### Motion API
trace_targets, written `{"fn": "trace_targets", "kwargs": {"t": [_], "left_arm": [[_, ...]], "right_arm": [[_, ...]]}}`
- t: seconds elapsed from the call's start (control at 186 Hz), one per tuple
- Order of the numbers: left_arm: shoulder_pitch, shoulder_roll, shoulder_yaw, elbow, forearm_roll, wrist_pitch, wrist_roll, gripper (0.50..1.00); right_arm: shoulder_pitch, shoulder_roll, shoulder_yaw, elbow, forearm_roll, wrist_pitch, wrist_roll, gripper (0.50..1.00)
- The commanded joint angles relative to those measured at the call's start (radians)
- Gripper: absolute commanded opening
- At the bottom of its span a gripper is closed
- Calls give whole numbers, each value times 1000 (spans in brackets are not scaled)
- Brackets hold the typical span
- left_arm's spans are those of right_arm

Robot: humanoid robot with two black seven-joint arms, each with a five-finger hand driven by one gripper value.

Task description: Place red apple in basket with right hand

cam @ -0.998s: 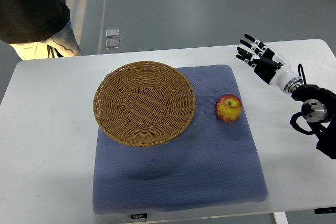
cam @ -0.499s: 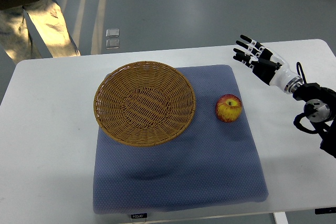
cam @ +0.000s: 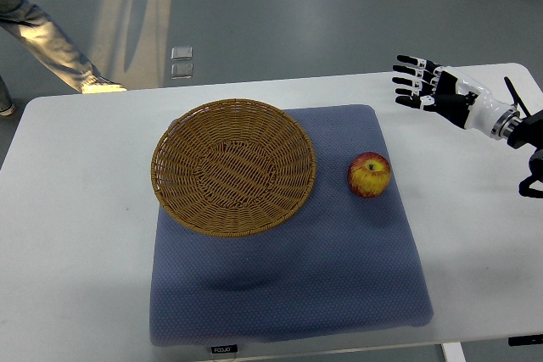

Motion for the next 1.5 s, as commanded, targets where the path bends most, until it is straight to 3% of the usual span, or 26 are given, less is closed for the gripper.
{"fn": "trace_targets", "kwargs": {"t": [0.0,0.263,0.767,1.497], "left_arm": [[0,0,0,0,0,0,-1,1000],[0,0,-1,3,-1,0,0,1000],[0,0,0,3,0,0,0,1000],[-1,0,2,3,-1,0,0,1000]], "right_arm": [[0,-26,0,49,-51,0,0,928],[0,-88,1,153,-271,0,31,928],[-26,-171,-77,376,-441,0,34,928],[-27,-148,-175,379,-660,-13,25,928]]}}
